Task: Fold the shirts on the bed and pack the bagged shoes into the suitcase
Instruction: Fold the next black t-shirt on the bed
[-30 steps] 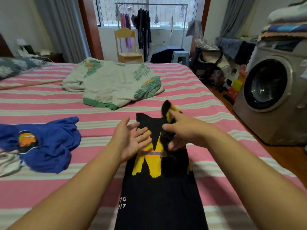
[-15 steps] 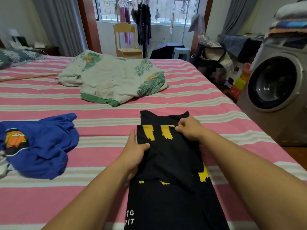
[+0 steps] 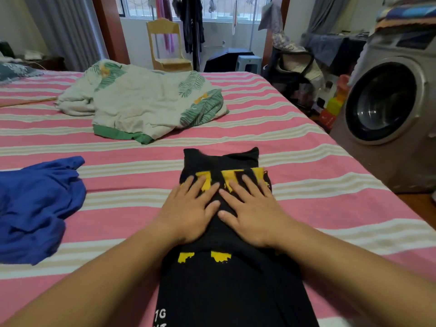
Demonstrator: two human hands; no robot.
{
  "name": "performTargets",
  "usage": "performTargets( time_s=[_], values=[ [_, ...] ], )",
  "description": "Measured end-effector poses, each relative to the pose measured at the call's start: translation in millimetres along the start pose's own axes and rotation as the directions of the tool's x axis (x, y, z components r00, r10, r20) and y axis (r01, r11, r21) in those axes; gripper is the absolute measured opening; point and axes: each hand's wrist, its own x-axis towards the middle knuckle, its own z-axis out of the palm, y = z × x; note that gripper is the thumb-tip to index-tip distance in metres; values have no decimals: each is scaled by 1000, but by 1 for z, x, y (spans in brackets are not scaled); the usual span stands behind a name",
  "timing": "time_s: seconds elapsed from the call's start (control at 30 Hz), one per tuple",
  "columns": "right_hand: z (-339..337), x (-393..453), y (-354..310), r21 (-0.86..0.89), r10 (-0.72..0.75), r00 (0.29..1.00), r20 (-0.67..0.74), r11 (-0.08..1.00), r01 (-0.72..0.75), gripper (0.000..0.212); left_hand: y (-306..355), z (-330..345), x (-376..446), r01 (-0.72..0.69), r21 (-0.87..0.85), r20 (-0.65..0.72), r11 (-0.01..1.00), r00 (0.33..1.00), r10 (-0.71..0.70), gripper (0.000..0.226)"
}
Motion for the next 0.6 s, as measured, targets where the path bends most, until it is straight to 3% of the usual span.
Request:
performTargets(
  time_s=[0.07,0.2,0.3,0.37,0.4,0.43,0.5,0.57,0.6],
  values=[
    [6,10,35,11,134,986,95,991,-135,73,-5,19,9,66,-4,109,998,992,-65,62],
    [-4,48,87,190,384,922,54,902,-387,76,-20,16,36,264,-174,58,949,965,-257,69],
    [-7,78,83,445,398,916,-53,830,-335,59,-30,15,64,375,-301,-95,877,903,-419,73],
    [-7,95,78,695,420,907,-36,662,-279,43,-34,17,80,386,-397,-212,833,844,-492,69],
    [-8,101,78,785,454,891,6,550,-285,42,-38,17,85,375,-494,-205,784,826,-524,67],
    [-9,105,79,839,480,875,53,454,-300,42,-41,14,87,355,-614,-149,705,825,-545,65],
    [-8,102,81,909,487,861,146,278,-311,36,-49,7,86,303,-874,68,379,851,-521,46],
    [-16,88,79,955,432,876,213,99,-281,28,-52,-9,74,320,-947,286,40,890,-355,30],
    [-26,76,74,970,404,890,212,26,-242,26,-50,-19,64,331,-944,322,-18,901,-290,26]
  ],
)
